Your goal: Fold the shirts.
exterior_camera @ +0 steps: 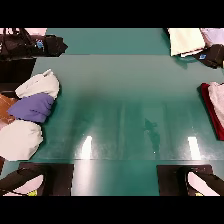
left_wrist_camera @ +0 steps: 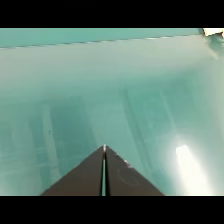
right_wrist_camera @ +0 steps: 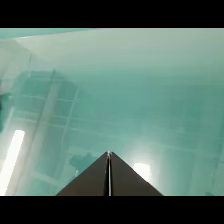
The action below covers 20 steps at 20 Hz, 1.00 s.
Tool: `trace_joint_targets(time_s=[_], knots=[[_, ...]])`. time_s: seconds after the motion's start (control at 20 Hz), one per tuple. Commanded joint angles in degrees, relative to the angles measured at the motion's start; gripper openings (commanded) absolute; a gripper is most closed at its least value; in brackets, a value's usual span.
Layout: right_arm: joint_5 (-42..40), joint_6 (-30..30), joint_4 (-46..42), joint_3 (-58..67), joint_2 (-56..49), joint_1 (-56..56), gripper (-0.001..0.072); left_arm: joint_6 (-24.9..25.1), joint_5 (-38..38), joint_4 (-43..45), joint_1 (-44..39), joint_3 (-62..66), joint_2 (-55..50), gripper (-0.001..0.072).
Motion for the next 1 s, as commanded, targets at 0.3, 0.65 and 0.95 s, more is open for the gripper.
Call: trace_joint_targets(time_s=[0.3, 0.65, 0.95], knots=[[0.15, 0.02, 0.07, 0.0, 0.04, 0.35, 0.0015, 0.04, 0.26, 0.0, 0.0, 0.04, 0.04, 0.0034], [0.26, 0.02, 0.09, 0.0, 0.04, 0.35, 0.0014, 0.17, 1.03, -0.48, 0.0, 0.04, 0.04, 0.0034], [0.15, 0.04, 0.11, 0.0, 0.02, 0.35, 0.0014, -3.98, -1.64, 25.83, 2.82, -0.33, -5.31, 0.0551]])
